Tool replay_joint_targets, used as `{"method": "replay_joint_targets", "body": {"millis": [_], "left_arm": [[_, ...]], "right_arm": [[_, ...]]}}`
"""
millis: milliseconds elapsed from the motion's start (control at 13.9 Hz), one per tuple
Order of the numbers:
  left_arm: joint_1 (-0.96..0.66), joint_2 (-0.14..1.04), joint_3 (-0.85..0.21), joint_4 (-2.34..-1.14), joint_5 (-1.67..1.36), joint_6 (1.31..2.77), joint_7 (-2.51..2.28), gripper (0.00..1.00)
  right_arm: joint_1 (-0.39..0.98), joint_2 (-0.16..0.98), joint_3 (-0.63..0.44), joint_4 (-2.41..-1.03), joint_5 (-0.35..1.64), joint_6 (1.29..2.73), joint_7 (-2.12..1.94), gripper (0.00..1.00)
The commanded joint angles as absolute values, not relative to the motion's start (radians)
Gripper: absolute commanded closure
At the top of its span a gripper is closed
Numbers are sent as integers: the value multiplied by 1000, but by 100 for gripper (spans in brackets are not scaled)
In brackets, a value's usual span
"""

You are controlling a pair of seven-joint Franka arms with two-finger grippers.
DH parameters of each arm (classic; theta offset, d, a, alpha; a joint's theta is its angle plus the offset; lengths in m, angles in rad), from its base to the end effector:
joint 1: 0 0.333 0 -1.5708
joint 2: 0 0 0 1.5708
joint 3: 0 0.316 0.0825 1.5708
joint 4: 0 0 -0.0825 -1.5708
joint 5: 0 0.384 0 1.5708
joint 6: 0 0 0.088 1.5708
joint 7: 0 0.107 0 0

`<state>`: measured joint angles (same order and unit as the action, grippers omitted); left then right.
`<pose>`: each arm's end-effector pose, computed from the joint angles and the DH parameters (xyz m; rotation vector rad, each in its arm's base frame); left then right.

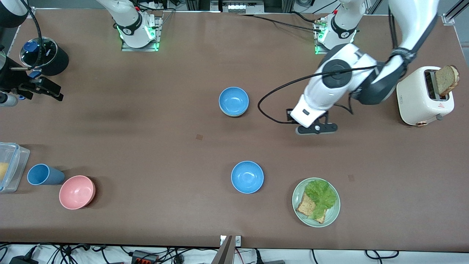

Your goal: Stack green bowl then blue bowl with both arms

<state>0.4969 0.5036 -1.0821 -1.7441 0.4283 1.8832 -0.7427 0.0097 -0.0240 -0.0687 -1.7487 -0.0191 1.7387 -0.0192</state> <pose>0.5699 -0.2550 0.4024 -3.1251 -0.0624 0.1310 0.5554 -0.0349 0.5678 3.1233 -0.0574 0.0207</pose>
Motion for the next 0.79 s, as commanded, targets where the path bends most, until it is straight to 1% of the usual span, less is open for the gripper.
{"method": "replay_joint_targets", "body": {"millis": [0,72,144,359,431,503,647,719], "left_arm": [[586,497,-1097,-1668,349,1804,-522,23],[630,470,-1091,-1664,306,1789,-424,0],[643,413,-1068,-1663,278,1769,-347,0],[598,215,-831,-1670,88,1717,-191,0],[566,172,-736,-1669,54,1712,-137,0],[517,135,-613,-1666,23,1712,-103,0],[367,56,-359,-1664,-59,1682,-95,0],[298,26,-265,-1663,-73,1646,-107,0]], "right_arm": [[14,-29,-71,-1730,-26,1735,-34,0],[14,-28,-71,-1726,-26,1735,-34,0],[14,-28,-71,-1724,-26,1735,-34,0],[14,-29,-71,-1724,-26,1733,-35,0],[14,-31,-71,-1724,-26,1732,-37,0],[14,-29,-71,-1724,-26,1732,-37,0],[12,-29,-71,-1724,-26,1732,-35,0],[12,-29,-71,-1724,-26,1732,-34,0]]}}
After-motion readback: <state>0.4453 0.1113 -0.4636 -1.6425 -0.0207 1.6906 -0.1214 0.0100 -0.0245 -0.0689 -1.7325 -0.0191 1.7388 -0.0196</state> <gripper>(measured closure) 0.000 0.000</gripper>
